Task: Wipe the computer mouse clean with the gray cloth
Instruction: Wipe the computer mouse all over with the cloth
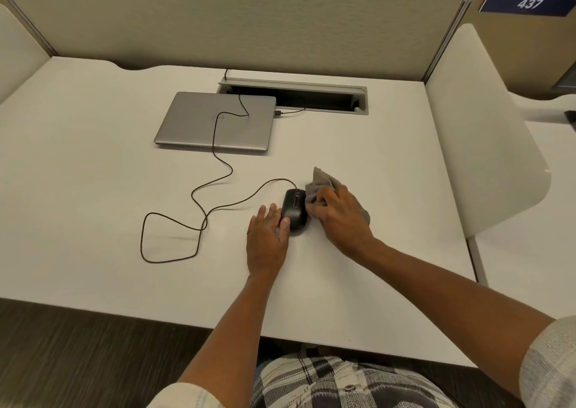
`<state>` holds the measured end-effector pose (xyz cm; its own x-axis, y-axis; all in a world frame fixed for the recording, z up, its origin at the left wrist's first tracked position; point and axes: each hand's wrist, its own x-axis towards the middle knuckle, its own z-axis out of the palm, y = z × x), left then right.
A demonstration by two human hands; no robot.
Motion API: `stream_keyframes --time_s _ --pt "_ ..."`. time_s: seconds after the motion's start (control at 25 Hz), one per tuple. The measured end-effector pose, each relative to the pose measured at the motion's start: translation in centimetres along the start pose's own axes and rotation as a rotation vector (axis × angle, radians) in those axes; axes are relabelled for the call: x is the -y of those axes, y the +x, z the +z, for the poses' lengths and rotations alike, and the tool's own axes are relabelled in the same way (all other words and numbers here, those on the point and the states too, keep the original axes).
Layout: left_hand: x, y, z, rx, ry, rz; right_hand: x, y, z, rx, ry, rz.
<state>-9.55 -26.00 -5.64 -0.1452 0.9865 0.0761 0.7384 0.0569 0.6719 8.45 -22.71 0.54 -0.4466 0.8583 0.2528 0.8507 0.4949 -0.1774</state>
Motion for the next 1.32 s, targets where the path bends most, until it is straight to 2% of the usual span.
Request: stream_keyframes --time_s 0.12,0.2,0.4,0.48,0.6,0.76,0.88,1.08,1.32 --pt "0.0 0.0 -0.1 0.002 0.004 0.004 1.1 1.1 -0.2 -0.106 0.07 -0.123" --pt "0.0 0.0 -0.1 0.01 0.012 0.004 1.6 0.6 0.4 -0.075 0.076 -0.248" --pt "-0.2 0.0 -0.1 -0.015 0.001 -0.011 -0.4 -2.0 1.3 0.044 -0.061 -0.387" --pt "-0.1 0.1 0.0 -0.02 -0.002 -0.004 -1.3 -2.0 0.7 0.03 -0.076 -0.322" --pt "0.0 0.1 0.1 -0.02 -0.005 0.002 -2.0 -0.4 -0.7 -0.049 -0.017 -0.076" --pt "0.2 -0.1 0.5 -0.03 0.003 0.004 -1.6 3.6 -2.1 0.023 0.075 0.148" --pt "0.3 -0.1 0.7 -0.034 0.028 -0.002 -0.8 5.8 -1.7 0.094 0.139 0.19" --pt "0.5 -0.1 1.0 -0.044 0.046 -0.001 -0.8 5.9 0.6 0.319 0.137 0.36" --pt "0.4 0.0 1.0 -0.07 0.041 0.007 -1.2 6.8 1.2 0.396 0.187 0.309"
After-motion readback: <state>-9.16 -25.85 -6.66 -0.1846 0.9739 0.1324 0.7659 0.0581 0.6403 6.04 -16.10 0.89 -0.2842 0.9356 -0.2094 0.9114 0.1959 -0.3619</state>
